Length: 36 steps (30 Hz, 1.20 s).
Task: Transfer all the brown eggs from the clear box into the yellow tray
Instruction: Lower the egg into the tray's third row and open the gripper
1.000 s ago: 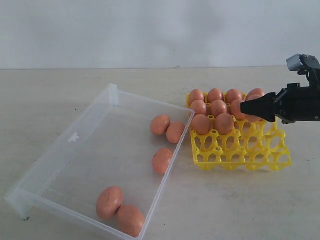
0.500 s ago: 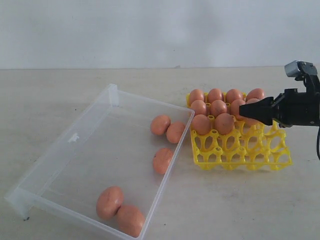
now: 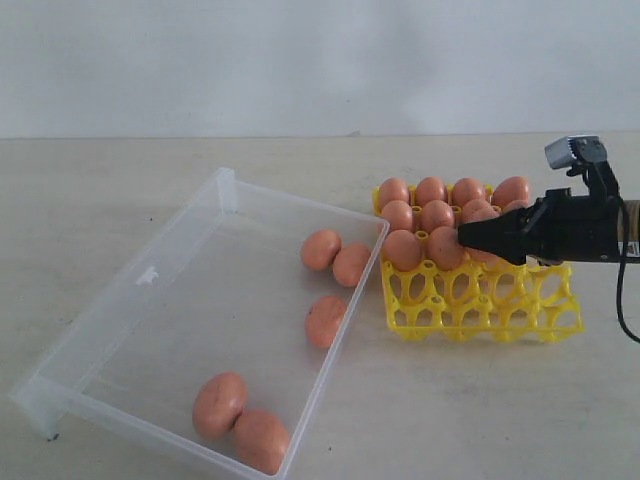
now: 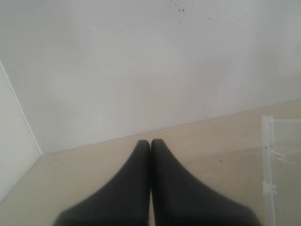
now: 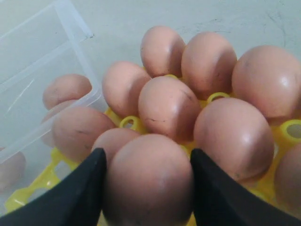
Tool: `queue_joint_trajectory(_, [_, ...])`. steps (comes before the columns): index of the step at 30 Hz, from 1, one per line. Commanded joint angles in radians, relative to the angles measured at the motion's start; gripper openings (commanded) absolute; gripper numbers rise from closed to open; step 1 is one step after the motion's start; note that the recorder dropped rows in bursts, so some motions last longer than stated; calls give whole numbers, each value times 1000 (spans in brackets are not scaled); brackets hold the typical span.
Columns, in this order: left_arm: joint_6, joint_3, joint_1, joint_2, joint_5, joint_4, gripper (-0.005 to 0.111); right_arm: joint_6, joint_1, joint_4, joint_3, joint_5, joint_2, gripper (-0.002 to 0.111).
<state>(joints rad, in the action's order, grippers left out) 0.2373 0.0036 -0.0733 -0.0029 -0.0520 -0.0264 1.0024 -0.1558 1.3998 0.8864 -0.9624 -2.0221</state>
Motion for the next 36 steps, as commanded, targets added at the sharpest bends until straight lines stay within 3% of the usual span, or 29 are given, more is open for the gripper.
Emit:
queue_joint_trajectory(1, [-10, -4, 1, 3, -2, -3, -4, -23, 2, -45, 3, 6, 1, 0])
queue_joint_trajectory(18, [-10, -4, 1, 3, -2, -3, -4, -62, 2, -60, 3, 74, 1, 2])
queue_joint_trajectory(20, [-10, -4, 1, 3, -2, -3, -4, -62, 2, -63, 3, 74, 1, 13])
queue_joint_trajectory(22, [-10, -4, 1, 3, -2, -3, -4, -58, 2, -63, 3, 41, 1, 42])
queue_joint_trajectory(24, [-10, -4, 1, 3, -2, -3, -4, -58, 2, -63, 3, -4, 1, 54])
queue_joint_trajectory(36, [-10, -4, 1, 3, -2, -3, -4, -72, 2, -69, 3, 2, 1, 54])
